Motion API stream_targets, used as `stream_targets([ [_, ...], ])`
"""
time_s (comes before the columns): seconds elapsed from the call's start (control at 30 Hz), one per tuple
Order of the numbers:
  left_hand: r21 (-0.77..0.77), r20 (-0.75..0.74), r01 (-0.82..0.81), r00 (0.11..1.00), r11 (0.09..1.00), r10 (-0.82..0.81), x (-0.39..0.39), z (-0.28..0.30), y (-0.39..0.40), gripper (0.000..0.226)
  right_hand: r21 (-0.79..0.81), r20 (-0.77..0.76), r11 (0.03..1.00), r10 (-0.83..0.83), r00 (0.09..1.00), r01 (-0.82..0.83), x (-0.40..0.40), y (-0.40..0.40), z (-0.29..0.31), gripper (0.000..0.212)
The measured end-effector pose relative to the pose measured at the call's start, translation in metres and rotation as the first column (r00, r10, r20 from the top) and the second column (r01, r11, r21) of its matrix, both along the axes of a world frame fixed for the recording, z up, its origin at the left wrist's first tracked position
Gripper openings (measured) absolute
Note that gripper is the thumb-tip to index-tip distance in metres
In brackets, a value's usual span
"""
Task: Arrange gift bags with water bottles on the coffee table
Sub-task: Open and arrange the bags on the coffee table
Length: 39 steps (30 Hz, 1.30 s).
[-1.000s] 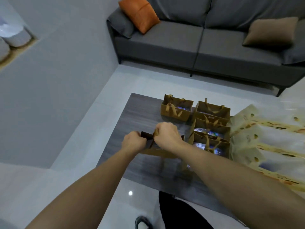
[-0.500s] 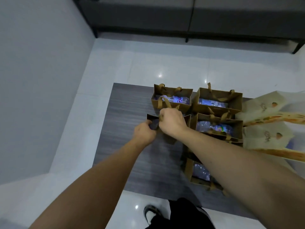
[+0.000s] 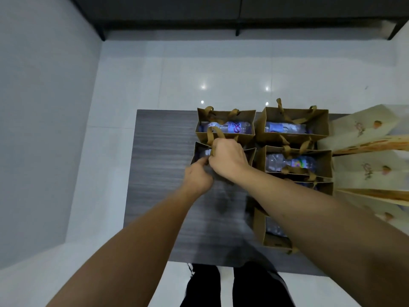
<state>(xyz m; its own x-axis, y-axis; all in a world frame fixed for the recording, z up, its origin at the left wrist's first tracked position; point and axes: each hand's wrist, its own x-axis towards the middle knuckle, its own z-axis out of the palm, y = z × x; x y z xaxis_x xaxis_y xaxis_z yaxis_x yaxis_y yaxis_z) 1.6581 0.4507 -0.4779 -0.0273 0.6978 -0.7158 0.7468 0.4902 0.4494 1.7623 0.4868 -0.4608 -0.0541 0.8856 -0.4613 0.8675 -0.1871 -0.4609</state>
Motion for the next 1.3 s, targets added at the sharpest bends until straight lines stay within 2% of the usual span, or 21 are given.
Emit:
stream_targets([
  [0.17, -0.023, -0.005, 0.088, 0.996, 0.996, -0.088, -0.003, -0.002, -0.005, 0.054, 0.012, 0.011, 1.0, 0.005, 1.0, -0.006, -0.001, -0.005, 0.001, 0.008],
  [0.33, -0.03, 0.063, 0.148, 0.987, 0.989, -0.146, -0.013, -0.007, -0.011, 0.047, 0.016, 0.047, 1.0, -0.02, 0.999, 0.019, -0.009, -0.013, 0.008, 0.017],
  [0.47, -0.014, 0.106, 0.147, 0.984, 0.989, -0.144, -0.03, -0.011, -0.017, 0.046, 0.009, 0.133, 0.997, -0.076, 0.988, 0.076, -0.012, -0.019, 0.007, 0.012],
  [0.63, -0.025, 0.065, 0.139, 0.988, 0.99, -0.137, -0.059, -0.005, -0.022, 0.061, 0.066, 0.262, 0.997, -0.055, 0.963, 0.039, -0.009, -0.026, 0.007, 0.022],
  [0.8, 0.048, 0.039, 0.167, 0.985, 0.985, -0.169, -0.073, 0.02, -0.018, 0.057, 0.028, 0.227, 0.993, -0.115, 0.967, 0.112, -0.012, -0.055, 0.014, 0.027],
  [0.93, 0.098, 0.069, 0.24, 0.967, 0.966, -0.247, -0.074, 0.051, -0.017, 0.056, 0.017, 0.219, 0.979, -0.2, 0.955, 0.201, -0.012, -0.09, 0.029, 0.04],
  [1.03, 0.16, 0.095, 0.322, 0.936, 0.933, -0.339, -0.064, 0.072, -0.017, 0.047, 0.038, 0.211, 0.959, -0.283, 0.935, 0.282, -0.006, -0.118, 0.048, 0.042],
  [1.1, 0.208, 0.09, 0.399, 0.902, 0.893, -0.423, -0.047, 0.084, -0.019, 0.05, 0.071, 0.205, 0.94, -0.34, 0.918, 0.333, 0.002, -0.141, 0.06, 0.041],
  [1.23, 0.303, 0.006, 0.595, 0.78, 0.744, -0.626, 0.008, 0.109, -0.033, 0.05, 0.127, 0.245, 0.882, -0.471, 0.847, 0.454, 0.031, -0.19, 0.088, 0.043],
  [1.3, 0.349, -0.055, 0.691, 0.69, 0.633, -0.722, 0.046, 0.126, -0.053, 0.052, 0.152, 0.238, 0.822, -0.569, 0.787, 0.549, 0.052, -0.22, 0.103, 0.042],
])
